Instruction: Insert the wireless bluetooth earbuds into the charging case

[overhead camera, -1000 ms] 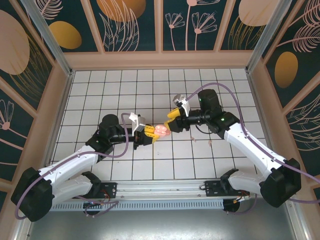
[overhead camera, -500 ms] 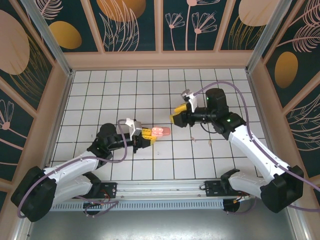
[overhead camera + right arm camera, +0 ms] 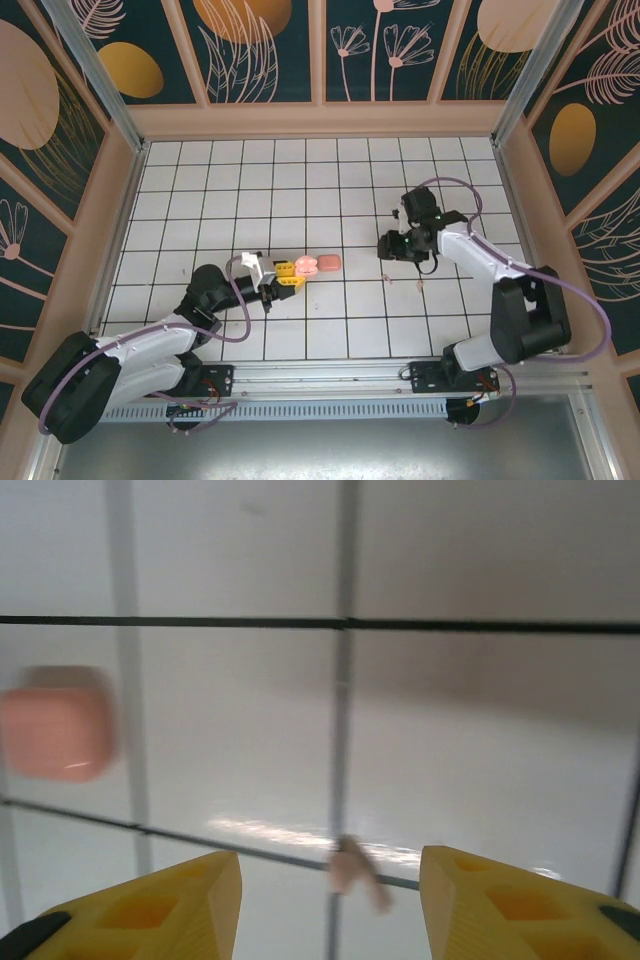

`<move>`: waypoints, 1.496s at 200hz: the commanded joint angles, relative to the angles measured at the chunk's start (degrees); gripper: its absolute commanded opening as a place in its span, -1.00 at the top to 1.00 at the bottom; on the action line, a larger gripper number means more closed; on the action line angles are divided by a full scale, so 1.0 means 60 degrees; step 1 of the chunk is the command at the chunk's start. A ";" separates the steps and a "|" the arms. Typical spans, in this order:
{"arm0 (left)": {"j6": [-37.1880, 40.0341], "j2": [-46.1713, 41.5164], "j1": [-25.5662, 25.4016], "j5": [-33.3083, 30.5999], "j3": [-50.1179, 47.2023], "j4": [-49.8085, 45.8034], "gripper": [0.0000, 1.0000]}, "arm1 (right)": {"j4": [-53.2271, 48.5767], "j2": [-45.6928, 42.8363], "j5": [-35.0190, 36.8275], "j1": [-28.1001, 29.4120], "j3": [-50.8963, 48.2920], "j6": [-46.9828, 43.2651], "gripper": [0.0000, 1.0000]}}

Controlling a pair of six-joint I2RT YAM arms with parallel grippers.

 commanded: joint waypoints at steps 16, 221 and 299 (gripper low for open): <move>0.0424 -0.0378 -0.0060 -0.0277 0.0021 0.0028 0.64 | -0.1437 0.0962 0.1728 -0.0412 0.0337 0.0940 0.06; 0.0578 -0.0988 -0.0062 -0.0534 0.0060 -0.0798 0.64 | -0.1857 0.1611 0.1610 -0.0703 -0.0559 0.1487 0.63; 0.0183 -0.0439 -0.0141 -0.1058 -0.0335 0.0798 0.65 | -0.0764 -0.0172 0.0788 -0.0303 -0.0523 0.1522 0.70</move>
